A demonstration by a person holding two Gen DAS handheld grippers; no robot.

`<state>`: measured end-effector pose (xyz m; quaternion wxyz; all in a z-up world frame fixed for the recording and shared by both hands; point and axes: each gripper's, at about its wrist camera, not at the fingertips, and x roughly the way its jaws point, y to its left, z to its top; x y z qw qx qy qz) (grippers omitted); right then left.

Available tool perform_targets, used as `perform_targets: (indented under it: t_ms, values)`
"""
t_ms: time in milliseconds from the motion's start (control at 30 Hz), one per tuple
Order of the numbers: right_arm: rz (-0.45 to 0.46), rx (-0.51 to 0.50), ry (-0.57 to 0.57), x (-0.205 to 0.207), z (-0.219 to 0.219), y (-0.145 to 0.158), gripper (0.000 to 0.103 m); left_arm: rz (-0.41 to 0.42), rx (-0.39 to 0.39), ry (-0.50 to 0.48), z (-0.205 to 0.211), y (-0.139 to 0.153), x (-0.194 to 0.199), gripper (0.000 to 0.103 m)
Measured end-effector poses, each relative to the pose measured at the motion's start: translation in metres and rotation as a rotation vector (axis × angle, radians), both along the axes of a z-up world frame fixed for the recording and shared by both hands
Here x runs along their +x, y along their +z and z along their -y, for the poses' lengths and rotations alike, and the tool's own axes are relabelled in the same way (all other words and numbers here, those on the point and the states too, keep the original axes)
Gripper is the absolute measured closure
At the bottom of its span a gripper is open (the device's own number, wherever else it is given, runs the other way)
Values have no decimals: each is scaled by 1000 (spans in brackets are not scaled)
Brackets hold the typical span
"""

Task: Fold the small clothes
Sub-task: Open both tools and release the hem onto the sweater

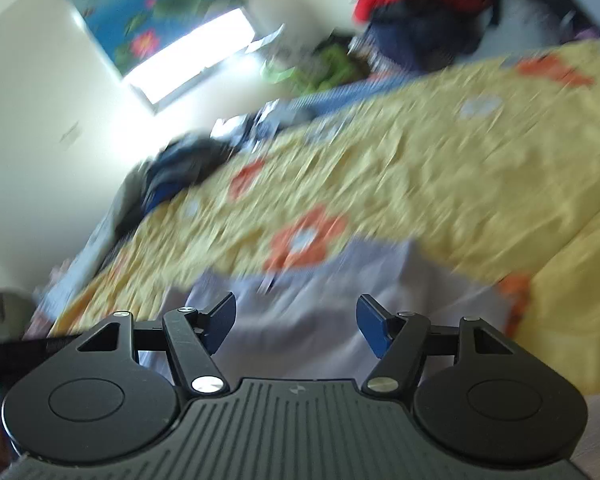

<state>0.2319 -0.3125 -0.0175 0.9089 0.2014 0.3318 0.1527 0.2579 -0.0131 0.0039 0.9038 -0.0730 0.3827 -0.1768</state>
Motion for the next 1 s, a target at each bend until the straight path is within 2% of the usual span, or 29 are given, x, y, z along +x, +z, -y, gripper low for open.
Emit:
perform_targets:
  t_ms: [67, 167, 200, 233, 267, 333, 433, 467, 567, 667, 767, 867, 1000]
  values:
    - [0, -92, -80, 6, 0, -3, 35, -26, 0, -13, 7, -9, 5, 96]
    - [21, -205, -310, 6, 15, 0, 34, -61, 33, 60, 4, -19, 14, 96]
    - [28, -226, -370, 4, 20, 2, 33, -61, 18, 75, 0, -19, 14, 96]
    - [45, -217, -381, 0, 23, 3, 33, -51, 5, 71, -2, -17, 14, 96]
    - [63, -195, -343, -2, 21, 5, 33, -37, 8, 62, 1, -15, 14, 96]
    - [72, -175, -194, -1, 5, 6, 33, -11, 44, 26, 12, -12, 14, 96]
    - [15, -223, 34, 11, -37, 0, 31, -39, 101, -46, 33, -19, 21, 91]
    - [-9, -251, 87, 16, -49, -5, 32, -38, 117, -39, 36, -22, 23, 91]
    - [2, -421, 87, 27, -80, -10, 32, -13, 138, 39, 35, -29, 33, 91]
    - [-7, -473, 15, 48, -81, -8, 31, -29, 105, 116, 23, -26, 42, 91]
    - [12, -542, -56, 48, -81, 0, 31, 0, 125, 120, 17, -20, 35, 91]
    - [79, -498, -14, 27, -84, 12, 30, 36, 164, 99, 15, -19, 24, 91]
    - [9, -399, 141, 26, -98, 6, 29, 22, 185, 97, 21, -29, 25, 88]
